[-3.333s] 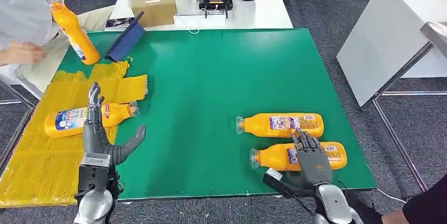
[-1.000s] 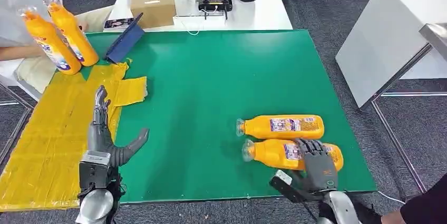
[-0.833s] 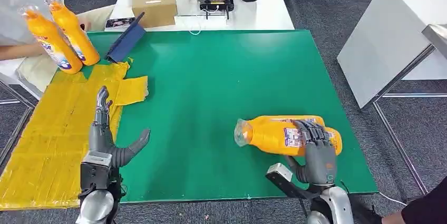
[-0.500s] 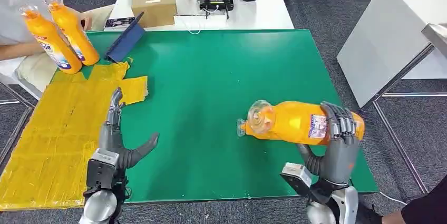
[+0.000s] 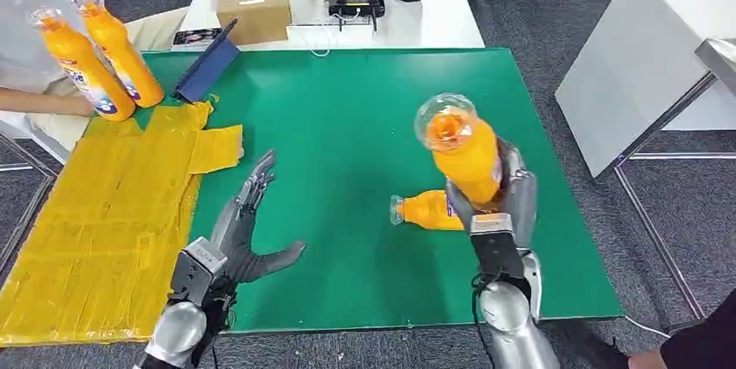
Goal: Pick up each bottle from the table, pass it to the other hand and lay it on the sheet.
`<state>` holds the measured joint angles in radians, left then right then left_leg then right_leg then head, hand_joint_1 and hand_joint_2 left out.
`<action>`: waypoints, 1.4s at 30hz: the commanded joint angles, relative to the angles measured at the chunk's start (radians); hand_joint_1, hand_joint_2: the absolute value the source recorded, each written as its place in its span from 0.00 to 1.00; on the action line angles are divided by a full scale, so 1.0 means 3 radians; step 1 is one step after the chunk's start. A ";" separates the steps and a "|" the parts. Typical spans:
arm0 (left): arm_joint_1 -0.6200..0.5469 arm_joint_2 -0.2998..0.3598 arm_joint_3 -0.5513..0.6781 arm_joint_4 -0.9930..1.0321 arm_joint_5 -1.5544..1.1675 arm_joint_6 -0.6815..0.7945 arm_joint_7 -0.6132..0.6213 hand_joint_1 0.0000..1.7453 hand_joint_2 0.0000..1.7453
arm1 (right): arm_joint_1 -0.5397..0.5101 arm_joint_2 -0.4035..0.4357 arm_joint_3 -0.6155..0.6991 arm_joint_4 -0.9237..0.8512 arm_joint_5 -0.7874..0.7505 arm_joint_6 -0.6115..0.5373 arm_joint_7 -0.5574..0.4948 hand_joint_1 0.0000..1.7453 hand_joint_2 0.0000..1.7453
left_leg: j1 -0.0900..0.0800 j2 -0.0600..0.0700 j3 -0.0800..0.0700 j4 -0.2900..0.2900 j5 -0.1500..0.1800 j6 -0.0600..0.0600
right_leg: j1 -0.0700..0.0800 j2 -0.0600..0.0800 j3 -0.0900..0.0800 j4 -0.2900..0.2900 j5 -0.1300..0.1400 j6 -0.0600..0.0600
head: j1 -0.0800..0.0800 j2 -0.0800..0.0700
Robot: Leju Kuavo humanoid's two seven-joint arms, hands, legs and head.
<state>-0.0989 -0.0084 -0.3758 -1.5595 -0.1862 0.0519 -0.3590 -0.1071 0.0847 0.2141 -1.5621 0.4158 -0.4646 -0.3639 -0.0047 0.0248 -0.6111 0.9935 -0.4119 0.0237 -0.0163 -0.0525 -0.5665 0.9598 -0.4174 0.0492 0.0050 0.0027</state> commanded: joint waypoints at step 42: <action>-0.0380 0.0155 -0.0520 0.0447 0.0265 -0.0334 -0.0054 0.00 1.00 | -0.0607 0.0194 0.1829 0.1705 0.0416 0.0327 0.0061 0.97 1.00 | 0.0006 -0.0008 -0.0002 -0.0001 -0.0007 -0.0007 | 0.0003 0.0011 -0.0003 0.0001 -0.0008 -0.0008 | 0.0003 0.0000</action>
<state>-0.1649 0.0050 -0.4444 -1.4790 -0.0977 -0.0107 -0.3826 -0.2719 0.1667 0.7076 -1.0834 0.5493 -0.3601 -0.3322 -0.0046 0.0255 -0.6175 0.9936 -0.4119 0.0233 -0.0160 -0.0520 -0.5740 0.9610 -0.4177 0.0488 0.0057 0.0027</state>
